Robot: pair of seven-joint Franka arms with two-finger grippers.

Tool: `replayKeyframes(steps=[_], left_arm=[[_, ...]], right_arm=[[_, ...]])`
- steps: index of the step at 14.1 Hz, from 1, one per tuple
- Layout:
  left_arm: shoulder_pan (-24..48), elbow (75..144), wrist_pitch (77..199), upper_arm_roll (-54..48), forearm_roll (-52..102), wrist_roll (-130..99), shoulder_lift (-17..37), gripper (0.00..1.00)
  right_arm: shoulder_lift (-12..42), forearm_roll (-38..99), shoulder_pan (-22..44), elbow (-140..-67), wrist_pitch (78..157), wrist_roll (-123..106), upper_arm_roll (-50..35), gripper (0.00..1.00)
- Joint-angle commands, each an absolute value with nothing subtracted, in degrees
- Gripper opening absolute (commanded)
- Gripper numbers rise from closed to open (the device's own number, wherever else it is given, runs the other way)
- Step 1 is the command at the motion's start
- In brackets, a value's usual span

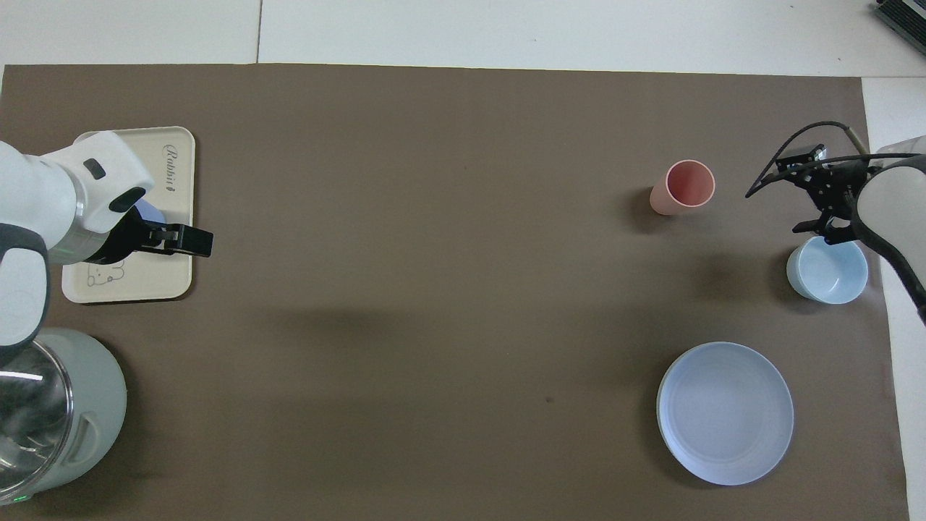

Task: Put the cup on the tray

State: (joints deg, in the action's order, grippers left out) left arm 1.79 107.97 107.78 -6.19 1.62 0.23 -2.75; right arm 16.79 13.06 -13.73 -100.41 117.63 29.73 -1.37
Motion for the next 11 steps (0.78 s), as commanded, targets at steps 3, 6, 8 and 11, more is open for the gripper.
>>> replayKeyframes(steps=[3,6,8,11], left_arm=[[1.41,94.24,92.14,-4.66,0.35,-0.70,-3.08,1.00],[1.32,90.88,87.02,-4.66,-0.52,-0.79,-2.11,1.00],[0.54,91.32,87.89,-4.66,0.08,-0.79,-2.20,1.00],[0.09,89.40,86.66,-4.57,0.00,-0.79,-1.32,1.00]], right_arm=[[9.07,6.44,-10.99,-101.43,107.26,6.16,-2.46,0.99],[3.18,-1.74,-6.43,-101.08,104.94,5.02,-2.55,0.99],[0.19,-2.37,-4.14,-100.46,103.28,-0.68,-2.98,0.99],[-0.01,-1.94,-2.11,-93.64,96.28,-0.79,-2.99,0.99]])
